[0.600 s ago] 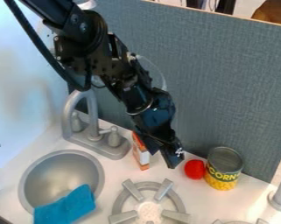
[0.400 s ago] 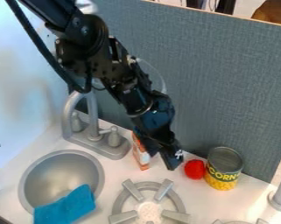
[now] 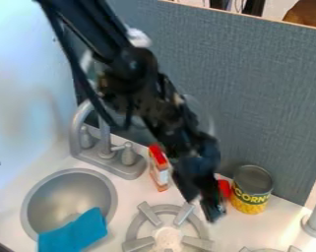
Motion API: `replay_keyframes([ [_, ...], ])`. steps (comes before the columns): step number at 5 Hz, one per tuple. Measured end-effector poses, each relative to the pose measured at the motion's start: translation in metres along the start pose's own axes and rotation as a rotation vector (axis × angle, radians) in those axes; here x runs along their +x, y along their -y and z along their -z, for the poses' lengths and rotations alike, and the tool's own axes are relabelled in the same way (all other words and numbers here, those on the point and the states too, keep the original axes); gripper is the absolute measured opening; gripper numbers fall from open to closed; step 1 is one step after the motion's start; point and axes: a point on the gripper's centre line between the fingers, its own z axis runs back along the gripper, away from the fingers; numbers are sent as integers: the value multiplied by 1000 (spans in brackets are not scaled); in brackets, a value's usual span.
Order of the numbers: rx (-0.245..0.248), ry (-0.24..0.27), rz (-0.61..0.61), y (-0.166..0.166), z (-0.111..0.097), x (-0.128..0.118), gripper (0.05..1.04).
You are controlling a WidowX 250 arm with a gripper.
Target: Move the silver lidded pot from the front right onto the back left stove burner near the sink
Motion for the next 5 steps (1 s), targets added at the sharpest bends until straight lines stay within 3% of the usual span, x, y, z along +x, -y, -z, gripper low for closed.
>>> replay_keyframes([
  [2, -24, -64, 123, 39, 21, -1, 1000],
  [3, 11, -150, 168, 53, 25, -12, 1000],
  [4, 67, -193, 160, 59, 14, -19, 1000],
  [5, 62, -214, 166, 65, 9, -28, 1000],
])
